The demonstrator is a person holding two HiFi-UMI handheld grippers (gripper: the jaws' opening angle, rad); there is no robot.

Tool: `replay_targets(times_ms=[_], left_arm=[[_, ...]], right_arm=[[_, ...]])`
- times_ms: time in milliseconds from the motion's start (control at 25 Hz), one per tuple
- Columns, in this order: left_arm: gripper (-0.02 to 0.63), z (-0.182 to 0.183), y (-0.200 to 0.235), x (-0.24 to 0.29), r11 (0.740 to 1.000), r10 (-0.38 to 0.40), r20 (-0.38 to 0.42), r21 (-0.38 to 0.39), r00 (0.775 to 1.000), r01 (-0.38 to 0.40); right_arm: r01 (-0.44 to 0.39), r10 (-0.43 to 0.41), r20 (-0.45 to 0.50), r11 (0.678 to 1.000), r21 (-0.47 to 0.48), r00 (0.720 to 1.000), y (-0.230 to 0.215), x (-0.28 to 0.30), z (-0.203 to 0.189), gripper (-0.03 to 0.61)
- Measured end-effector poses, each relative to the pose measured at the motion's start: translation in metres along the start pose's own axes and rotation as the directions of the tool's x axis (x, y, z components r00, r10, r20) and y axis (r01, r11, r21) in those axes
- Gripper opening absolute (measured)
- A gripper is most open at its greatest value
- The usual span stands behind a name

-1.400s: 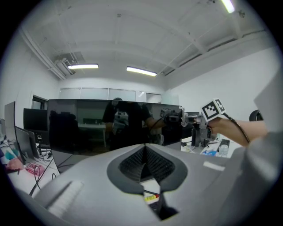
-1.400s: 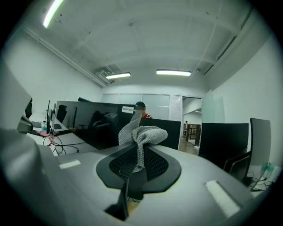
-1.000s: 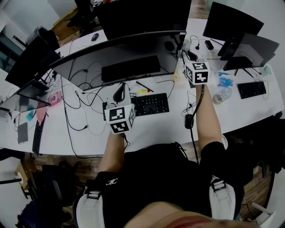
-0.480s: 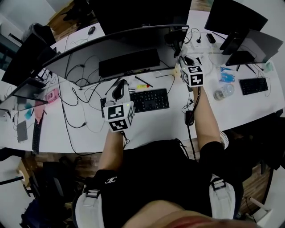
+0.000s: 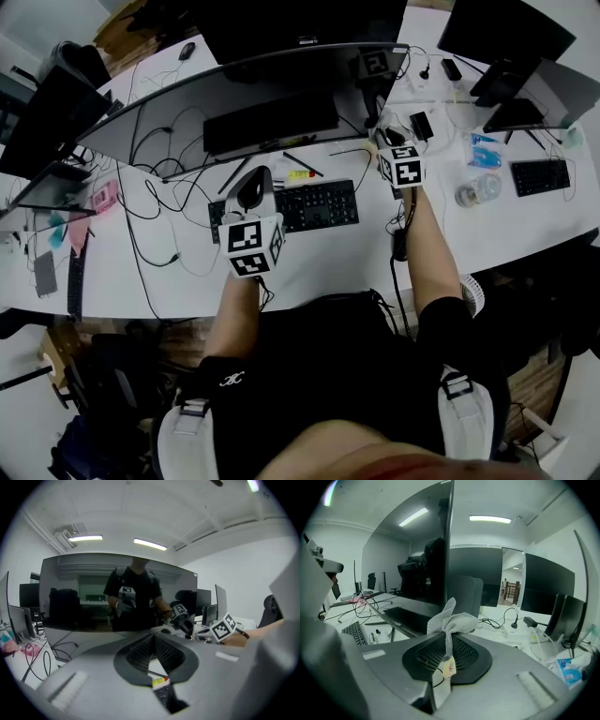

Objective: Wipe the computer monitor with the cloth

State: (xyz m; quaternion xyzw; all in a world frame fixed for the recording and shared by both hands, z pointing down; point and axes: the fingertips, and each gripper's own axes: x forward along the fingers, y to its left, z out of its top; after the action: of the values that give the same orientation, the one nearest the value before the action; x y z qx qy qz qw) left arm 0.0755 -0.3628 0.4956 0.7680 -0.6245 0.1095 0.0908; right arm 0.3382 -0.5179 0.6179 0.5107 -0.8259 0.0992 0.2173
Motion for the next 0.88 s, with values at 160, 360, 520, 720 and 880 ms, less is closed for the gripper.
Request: replay_targets(times_ms=[160, 360, 520, 720, 880], left_arm=[[0.051, -0.009, 0.003, -0.002, 1.000, 0.005, -0.014, 0.005, 1.000, -0.004], [0.051, -0.014, 0.016, -0.004, 1.000, 0.029, -0.024, -0.004, 0.999, -0.029], [0.051, -0.016, 0.020, -0.006, 0.999, 0.034, -0.027, -0.006, 0.999, -0.034], [0.051, -0.018, 0.026, -0.008, 0.999, 0.042, -0.030, -0.005, 0.999, -0.042], [0.051, -0.019, 0.032, -0.011, 0.999, 0.053, -0.035, -0.007, 0.998, -0.053]], right_arm=[[0.010, -0.009, -0.047, 1.000, 0.029, 0.999, 0.001, 0.013, -0.025, 0.028], [0.027, -0.021, -0.087, 0.998, 0.062, 0.996, 0.004, 0.021, -0.045, 0.028], [0.033, -0.024, -0.116, 0.996, 0.077, 0.993, 0.008, 0.025, -0.057, 0.028], [0.029, -0.016, -0.145, 0.996, 0.089, 0.989, 0.017, 0.028, -0.066, 0.028], [-0.030, 0.039, -0.141, 0.997, 0.064, 0.989, 0.040, 0.033, -0.066, 0.028]])
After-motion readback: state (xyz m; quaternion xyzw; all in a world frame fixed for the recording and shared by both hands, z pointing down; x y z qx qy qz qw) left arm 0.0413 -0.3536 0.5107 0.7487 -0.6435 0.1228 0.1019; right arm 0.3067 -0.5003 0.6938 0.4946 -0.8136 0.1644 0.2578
